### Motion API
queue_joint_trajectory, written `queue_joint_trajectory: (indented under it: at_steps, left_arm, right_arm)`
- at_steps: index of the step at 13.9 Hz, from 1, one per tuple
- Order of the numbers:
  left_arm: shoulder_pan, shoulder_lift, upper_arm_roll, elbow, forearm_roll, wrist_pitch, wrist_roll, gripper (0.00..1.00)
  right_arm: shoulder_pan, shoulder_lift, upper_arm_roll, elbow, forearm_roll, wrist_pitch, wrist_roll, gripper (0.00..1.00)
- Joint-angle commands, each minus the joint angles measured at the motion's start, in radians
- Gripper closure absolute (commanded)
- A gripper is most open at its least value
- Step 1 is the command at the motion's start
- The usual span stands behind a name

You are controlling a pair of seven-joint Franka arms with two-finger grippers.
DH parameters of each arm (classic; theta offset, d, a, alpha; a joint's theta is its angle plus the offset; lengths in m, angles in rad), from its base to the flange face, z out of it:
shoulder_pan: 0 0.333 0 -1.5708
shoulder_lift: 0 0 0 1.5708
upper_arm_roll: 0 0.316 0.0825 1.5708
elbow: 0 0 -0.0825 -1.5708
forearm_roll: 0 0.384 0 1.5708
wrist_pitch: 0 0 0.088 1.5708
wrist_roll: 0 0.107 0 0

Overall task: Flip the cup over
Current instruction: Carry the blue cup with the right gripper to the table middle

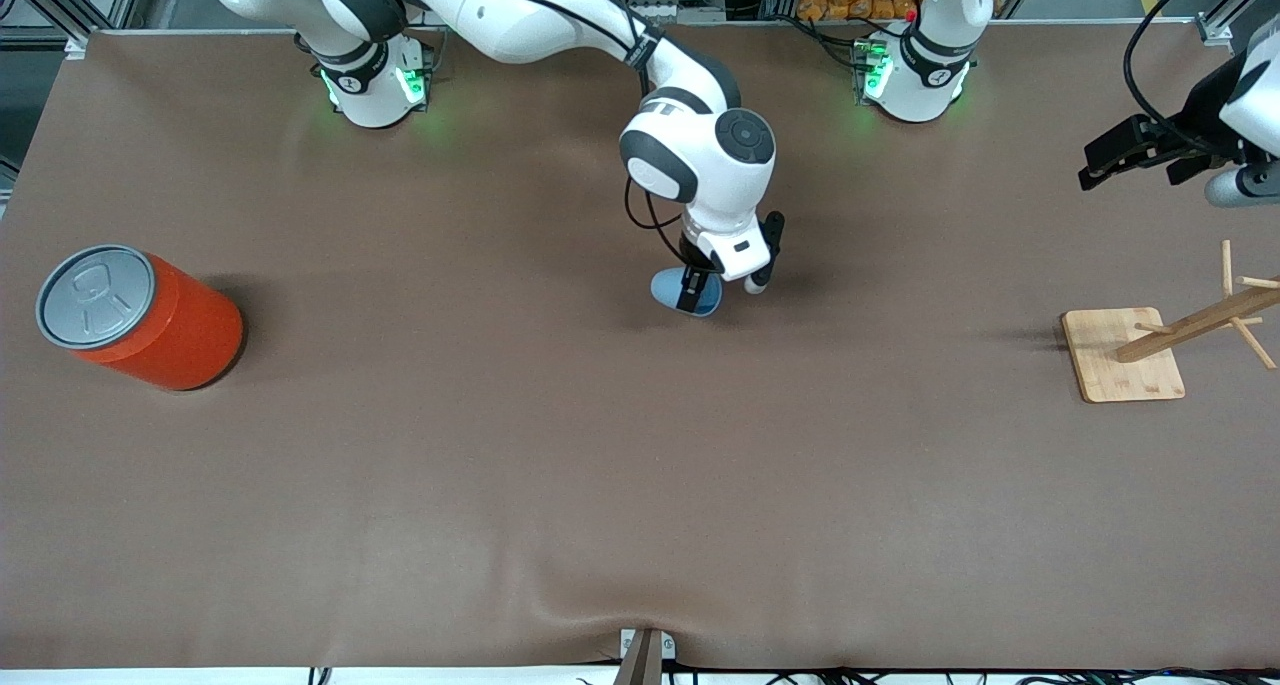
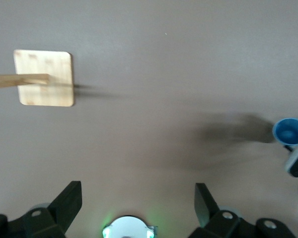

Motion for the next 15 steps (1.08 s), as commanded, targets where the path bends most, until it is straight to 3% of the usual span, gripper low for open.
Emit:
queue_joint_trajectory:
  at_steps: [1,6,8,10,15]
  left_arm:
    - [0.04,0.02,-0.005,-0.009,-0.054,0.009,0.015,0.0]
    - [0.043,0.042,-0.005,-0.034,-0.074,0.018,0.015,0.0]
    - [0.046,0.044,-0.005,-0.04,-0.074,0.023,0.015,0.0]
    - [0.046,0.048,-0.007,-0.068,-0.08,0.024,0.015,0.0]
    - [0.043,0.054,-0.008,-0.195,-0.212,0.116,0.018,0.0]
  right_arm:
    - [0.036,0.046,-0.018,0.053,-0.022,0.014,0.061,1.0]
    - [0.044,0.054,-0.025,0.046,-0.02,0.047,0.111,0.99]
    - [0.045,0.06,-0.025,0.044,-0.02,0.07,0.154,0.93]
    - [0.048,0.065,-0.025,0.041,-0.02,0.092,0.155,0.79]
    - [0.054,0.071,-0.025,0.041,-0.022,0.095,0.166,0.78]
